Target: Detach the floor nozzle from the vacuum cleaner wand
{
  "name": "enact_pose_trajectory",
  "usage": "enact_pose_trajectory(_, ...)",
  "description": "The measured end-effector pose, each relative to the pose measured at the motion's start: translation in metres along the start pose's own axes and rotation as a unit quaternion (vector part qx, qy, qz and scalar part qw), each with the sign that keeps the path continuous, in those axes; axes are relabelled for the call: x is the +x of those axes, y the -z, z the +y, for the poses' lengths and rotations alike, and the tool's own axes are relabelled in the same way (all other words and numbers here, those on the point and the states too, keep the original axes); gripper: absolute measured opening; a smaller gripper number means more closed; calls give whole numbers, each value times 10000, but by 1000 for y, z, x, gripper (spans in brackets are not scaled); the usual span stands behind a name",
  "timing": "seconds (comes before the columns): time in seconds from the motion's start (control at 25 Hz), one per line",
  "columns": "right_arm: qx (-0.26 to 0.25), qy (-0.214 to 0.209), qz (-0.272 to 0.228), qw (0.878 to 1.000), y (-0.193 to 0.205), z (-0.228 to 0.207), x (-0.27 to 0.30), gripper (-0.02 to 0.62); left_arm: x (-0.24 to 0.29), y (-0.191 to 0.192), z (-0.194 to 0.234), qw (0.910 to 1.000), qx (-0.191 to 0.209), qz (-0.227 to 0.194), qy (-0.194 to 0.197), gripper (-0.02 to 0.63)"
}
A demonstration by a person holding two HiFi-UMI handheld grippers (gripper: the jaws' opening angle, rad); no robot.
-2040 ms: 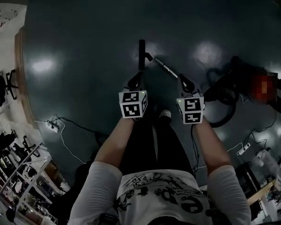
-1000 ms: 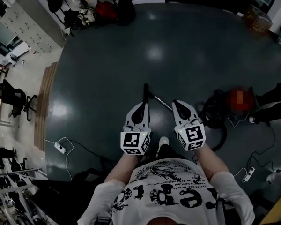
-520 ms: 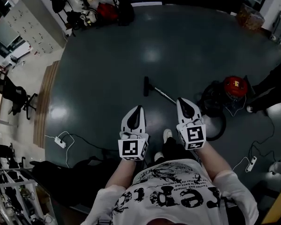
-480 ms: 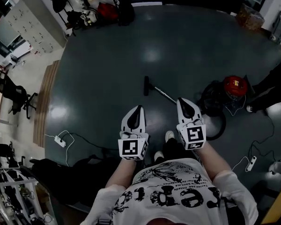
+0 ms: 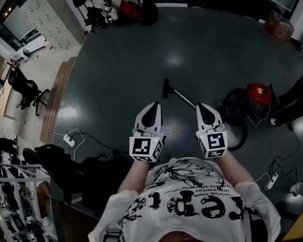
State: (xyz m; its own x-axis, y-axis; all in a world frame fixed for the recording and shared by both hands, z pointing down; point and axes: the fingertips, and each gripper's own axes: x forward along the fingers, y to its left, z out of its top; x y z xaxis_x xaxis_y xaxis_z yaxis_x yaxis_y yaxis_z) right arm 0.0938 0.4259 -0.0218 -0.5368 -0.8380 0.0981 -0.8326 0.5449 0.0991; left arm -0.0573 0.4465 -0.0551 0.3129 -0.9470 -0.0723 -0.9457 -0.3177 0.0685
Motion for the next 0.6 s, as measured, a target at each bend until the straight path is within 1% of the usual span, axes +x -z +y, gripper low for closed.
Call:
enact_pose_trajectory(0.32,-57,-57,-47,10000,4,9,-16,3,-14,6,-7,10000,-25,22,72,5)
enact_pose_trajectory(0.6,-38,37,-63,10000,10,25,-18,3,-27,9,8,9999,-4,72,98,5)
